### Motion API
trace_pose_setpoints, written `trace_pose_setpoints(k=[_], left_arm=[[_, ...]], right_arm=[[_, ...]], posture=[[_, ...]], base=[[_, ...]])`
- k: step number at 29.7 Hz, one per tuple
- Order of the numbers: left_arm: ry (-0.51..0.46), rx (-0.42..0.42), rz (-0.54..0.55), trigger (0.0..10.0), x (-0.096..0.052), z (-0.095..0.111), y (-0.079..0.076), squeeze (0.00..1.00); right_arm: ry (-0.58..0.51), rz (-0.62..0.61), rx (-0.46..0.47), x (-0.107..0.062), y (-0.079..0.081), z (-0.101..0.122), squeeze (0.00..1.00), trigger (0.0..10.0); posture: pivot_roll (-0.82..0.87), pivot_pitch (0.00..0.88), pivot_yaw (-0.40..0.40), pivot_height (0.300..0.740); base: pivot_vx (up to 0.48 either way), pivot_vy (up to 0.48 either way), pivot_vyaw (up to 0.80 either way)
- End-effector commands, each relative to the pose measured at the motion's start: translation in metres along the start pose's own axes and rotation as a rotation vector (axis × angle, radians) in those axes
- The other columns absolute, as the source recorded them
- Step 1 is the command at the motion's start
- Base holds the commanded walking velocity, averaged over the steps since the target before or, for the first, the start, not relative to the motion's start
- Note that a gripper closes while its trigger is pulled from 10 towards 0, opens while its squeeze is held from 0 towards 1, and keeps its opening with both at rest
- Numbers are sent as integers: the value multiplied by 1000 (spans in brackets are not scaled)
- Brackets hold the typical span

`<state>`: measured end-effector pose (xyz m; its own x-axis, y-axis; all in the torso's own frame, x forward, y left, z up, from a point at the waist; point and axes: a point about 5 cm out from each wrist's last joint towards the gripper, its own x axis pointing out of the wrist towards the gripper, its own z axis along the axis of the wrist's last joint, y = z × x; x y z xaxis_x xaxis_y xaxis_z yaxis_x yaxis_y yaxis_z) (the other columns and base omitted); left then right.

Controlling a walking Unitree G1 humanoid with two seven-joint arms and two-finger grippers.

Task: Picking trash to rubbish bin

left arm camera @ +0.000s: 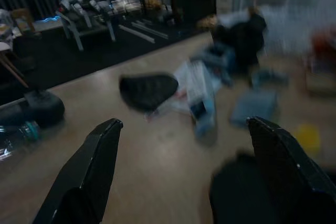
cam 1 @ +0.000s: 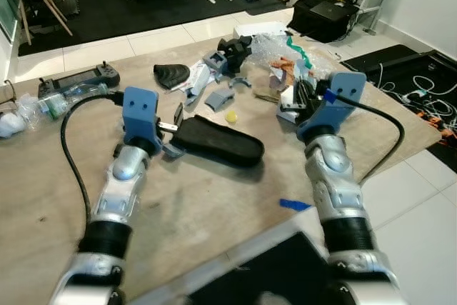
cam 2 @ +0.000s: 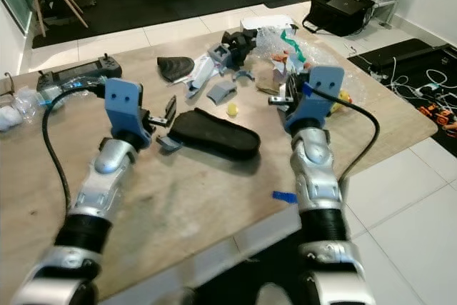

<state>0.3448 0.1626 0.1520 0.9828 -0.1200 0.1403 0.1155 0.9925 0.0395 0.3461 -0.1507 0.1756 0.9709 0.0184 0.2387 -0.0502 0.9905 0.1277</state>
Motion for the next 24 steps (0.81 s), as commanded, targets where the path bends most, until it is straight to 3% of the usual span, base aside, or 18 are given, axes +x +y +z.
trace_pose_setpoints(k=[1, 4, 5, 10, 15, 24], left_arm=[[4, -13, 2, 10000, 3, 3, 5, 0], [-3, 0, -1, 10000, 3, 4, 7, 0], [-10, 21, -4, 10000, -2, 2, 11, 0], [-4, 32, 16, 10000, -7, -2, 12, 0], [21, 39, 5, 10000, -14, -8, 8, 0], [31, 41, -6, 10000, -11, -9, 6, 0]], right_arm=[[-3, 35, -36, -2, 1, 1, 0, 10000], [-10, 46, -68, -7, -1, 2, 0, 10000], [5, 25, -67, -17, -6, -3, 0, 10000], [15, 1, -64, -22, -10, -8, 0, 10000], [21, 12, -71, -19, -3, -13, 0, 10000], [24, 11, -70, -18, 1, -15, 0, 10000]], posture=[[-23, 0, 60, 740], [-70, 0, 61, 740], [-78, 0, 44, 740], [-64, 0, 32, 740], [-69, 0, 58, 740], [-41, 0, 57, 740]], base=[[0, 0, 0], [0, 0, 0], [0, 0, 0], [0, 0, 0], [0, 0, 0], [0, 0, -96]])
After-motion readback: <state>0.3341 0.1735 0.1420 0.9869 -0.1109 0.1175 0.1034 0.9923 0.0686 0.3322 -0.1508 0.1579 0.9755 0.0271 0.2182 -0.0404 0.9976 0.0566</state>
